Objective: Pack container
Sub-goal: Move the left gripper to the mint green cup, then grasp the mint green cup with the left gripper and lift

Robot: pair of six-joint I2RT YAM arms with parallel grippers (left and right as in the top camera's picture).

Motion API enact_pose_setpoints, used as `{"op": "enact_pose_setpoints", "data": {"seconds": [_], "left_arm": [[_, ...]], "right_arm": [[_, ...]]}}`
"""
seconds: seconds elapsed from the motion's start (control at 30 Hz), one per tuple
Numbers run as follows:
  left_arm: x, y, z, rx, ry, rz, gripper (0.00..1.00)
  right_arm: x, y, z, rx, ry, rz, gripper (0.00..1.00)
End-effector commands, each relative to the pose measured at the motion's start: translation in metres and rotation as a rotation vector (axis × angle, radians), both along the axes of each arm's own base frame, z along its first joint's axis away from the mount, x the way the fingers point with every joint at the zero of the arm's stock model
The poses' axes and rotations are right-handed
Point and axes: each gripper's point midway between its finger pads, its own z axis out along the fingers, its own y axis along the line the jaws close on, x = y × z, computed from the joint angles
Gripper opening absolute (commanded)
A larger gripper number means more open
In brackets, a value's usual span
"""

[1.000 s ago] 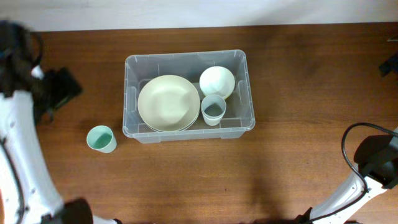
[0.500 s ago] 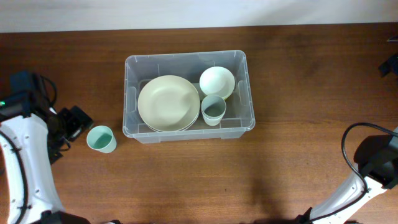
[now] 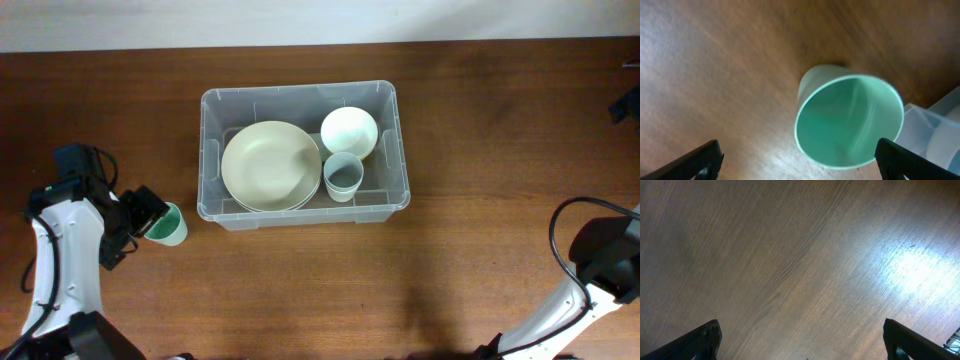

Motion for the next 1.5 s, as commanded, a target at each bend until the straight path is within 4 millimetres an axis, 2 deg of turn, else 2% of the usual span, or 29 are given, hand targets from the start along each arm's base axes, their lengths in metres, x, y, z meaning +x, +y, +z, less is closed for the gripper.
{"op": "enact_pose_setpoints", "data": {"seconds": [0.0,0.27,0.47,0.5,0.6,0.67,0.73,0.87,0.9,1.1,1.17,1.27,1.4,1.47], "left_arm": [[0.001,-0.001,-0.012,-0.029,0.026,0.013,0.99],[-0.003,-0.004,-0.038,-0.073,0.116,0.013,0.99],[-0.003,-0.005,-0.042,-0.082,0.126,0.013,0.97],[-0.003,-0.005,-0.042,-0.082,0.126,0.013,0.91],[-0.003,-0.005,-0.042,-0.082,0.125,0.013,0.63],[-0.003,-0.005,-0.042,-0.082,0.124,0.013,0.53],[-0.002,-0.004,-0.042,-0.079,0.12,0.013,0.32],[-0.001,-0.004,-0.042,-0.077,0.114,0.013,0.04],[0.0,-0.004,-0.042,-0.077,0.114,0.013,0.01],[0.01,0.0,-0.039,-0.069,0.074,0.014,0.01],[0.02,0.0,-0.031,-0.085,0.033,0.014,0.01],[0.041,0.007,-0.005,-0.089,-0.045,0.02,0.01],[0.074,0.029,0.061,-0.031,-0.185,0.034,0.01],[0.087,0.034,0.099,-0.003,-0.261,0.028,0.01]], "right_arm": [[-0.002,0.0,0.001,-0.007,0.007,-0.006,0.99],[-0.002,0.0,0.001,-0.007,0.007,-0.006,0.99],[-0.002,0.0,0.001,-0.007,0.007,-0.006,0.99],[-0.002,0.0,0.001,-0.007,0.007,-0.006,0.99],[-0.002,0.0,0.001,-0.007,0.007,-0.006,0.99],[-0.002,0.0,0.001,-0.007,0.007,-0.006,0.99],[-0.002,0.0,0.001,-0.007,0.007,-0.006,0.99],[-0.002,0.0,0.001,-0.007,0.007,-0.006,0.99],[-0.002,0.0,0.001,-0.007,0.007,-0.006,0.99],[-0.002,0.0,0.001,-0.007,0.007,-0.006,0.99],[-0.002,0.0,0.001,-0.007,0.007,-0.006,0.99],[-0.002,0.0,0.001,-0.007,0.007,-0.006,0.99],[-0.002,0.0,0.001,-0.007,0.007,-0.006,0.99],[-0.002,0.0,0.0,-0.007,0.008,-0.006,0.99]]}}
